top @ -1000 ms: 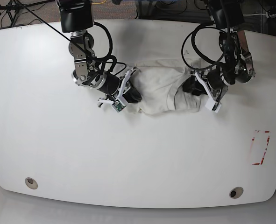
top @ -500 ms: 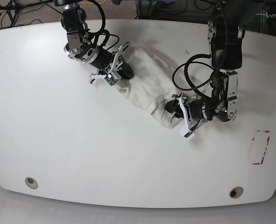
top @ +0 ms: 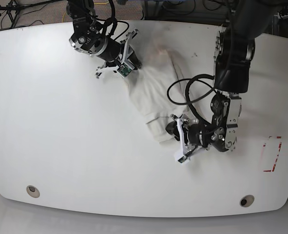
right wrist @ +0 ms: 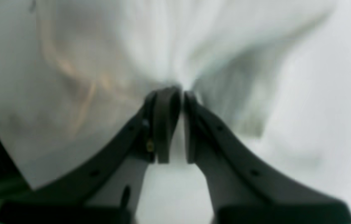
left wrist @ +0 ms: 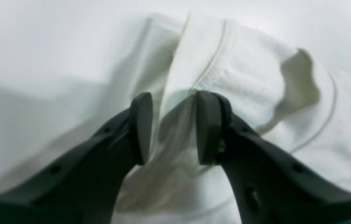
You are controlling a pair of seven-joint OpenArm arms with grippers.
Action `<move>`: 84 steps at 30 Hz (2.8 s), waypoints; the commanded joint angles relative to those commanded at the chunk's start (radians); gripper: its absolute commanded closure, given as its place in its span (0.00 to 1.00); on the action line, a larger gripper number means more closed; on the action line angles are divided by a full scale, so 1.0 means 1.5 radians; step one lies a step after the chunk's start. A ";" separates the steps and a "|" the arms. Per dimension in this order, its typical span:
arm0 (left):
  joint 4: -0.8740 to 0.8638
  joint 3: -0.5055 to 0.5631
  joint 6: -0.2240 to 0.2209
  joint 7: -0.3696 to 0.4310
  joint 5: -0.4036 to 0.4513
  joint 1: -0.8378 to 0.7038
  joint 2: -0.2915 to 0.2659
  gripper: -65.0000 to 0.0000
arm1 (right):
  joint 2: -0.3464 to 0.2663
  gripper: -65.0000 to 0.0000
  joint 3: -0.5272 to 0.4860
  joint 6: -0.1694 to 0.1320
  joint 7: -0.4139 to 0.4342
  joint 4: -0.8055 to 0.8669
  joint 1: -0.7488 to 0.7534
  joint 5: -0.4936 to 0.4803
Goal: Fold the T-shirt properly
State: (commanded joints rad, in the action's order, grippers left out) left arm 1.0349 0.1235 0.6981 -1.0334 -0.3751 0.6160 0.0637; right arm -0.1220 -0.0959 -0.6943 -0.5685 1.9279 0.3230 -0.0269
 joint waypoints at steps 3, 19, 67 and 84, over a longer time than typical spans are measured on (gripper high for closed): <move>0.045 -0.031 0.000 -0.018 -0.009 -0.004 0.004 0.66 | 0.000 0.89 -0.002 0.000 -0.028 0.025 -0.024 0.000; 0.334 -0.143 0.000 -0.079 -0.142 -0.260 0.083 0.66 | 0.037 0.89 -0.004 0.000 -0.050 -0.051 -0.154 0.001; 0.268 -0.118 -0.022 0.124 -0.149 -0.363 0.141 0.66 | 0.099 0.89 -0.004 0.001 0.045 -0.224 -0.159 0.002; 0.525 -0.192 -0.092 0.043 -0.143 -0.331 0.078 0.66 | 0.061 0.89 0.000 0.001 -0.094 -0.010 -0.159 0.002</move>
State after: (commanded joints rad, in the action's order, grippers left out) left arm 1.8220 -0.1649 0.5608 -0.9689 -0.5900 0.1189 0.1803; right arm -0.0299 -0.0959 -0.6928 -0.7096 1.9126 0.0852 -0.0238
